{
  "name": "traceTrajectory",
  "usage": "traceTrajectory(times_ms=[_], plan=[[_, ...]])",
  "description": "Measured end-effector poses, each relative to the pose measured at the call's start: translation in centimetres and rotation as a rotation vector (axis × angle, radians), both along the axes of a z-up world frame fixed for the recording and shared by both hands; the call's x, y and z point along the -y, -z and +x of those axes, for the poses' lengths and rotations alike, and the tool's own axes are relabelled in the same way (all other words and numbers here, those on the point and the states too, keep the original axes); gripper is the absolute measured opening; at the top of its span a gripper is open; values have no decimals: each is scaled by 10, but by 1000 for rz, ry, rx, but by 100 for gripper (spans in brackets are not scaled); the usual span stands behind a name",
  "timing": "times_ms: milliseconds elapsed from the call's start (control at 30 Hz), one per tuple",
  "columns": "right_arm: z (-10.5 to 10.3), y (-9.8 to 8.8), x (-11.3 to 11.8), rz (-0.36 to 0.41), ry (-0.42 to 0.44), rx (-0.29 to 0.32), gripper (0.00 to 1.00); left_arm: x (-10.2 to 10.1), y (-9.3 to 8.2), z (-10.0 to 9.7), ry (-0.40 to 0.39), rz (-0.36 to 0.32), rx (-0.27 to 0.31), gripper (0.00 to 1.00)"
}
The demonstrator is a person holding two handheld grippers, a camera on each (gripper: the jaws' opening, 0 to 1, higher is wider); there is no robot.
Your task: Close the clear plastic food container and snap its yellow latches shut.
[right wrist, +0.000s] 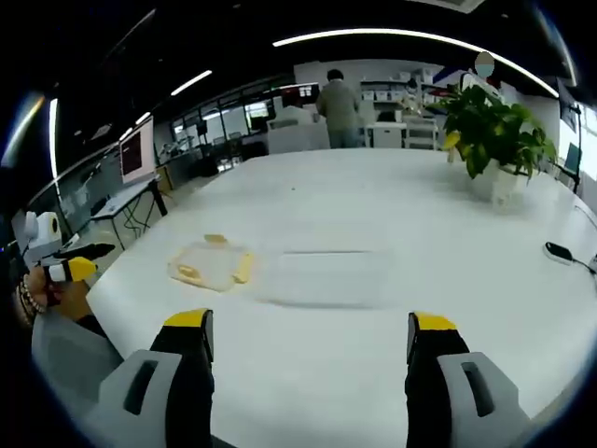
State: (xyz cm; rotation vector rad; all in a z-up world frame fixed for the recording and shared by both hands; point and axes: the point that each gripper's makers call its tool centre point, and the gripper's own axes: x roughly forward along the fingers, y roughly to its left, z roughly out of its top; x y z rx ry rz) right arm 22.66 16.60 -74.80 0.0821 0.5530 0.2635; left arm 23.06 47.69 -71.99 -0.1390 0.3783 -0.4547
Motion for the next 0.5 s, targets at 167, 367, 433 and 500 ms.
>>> traceTrajectory(times_ms=[167, 367, 433, 500], plan=[[0, -1, 2, 3, 9, 3, 84, -1, -1, 0, -9, -20, -1, 98], [0, 0, 2, 0, 10, -1, 85, 0, 0, -1, -3, -9, -6, 98], [0, 0, 2, 4, 10, -1, 85, 1, 0, -2, 1, -15, -9, 98], [0, 0, 3, -2, 13, 0, 85, 0, 1, -1, -1, -11, -12, 98]])
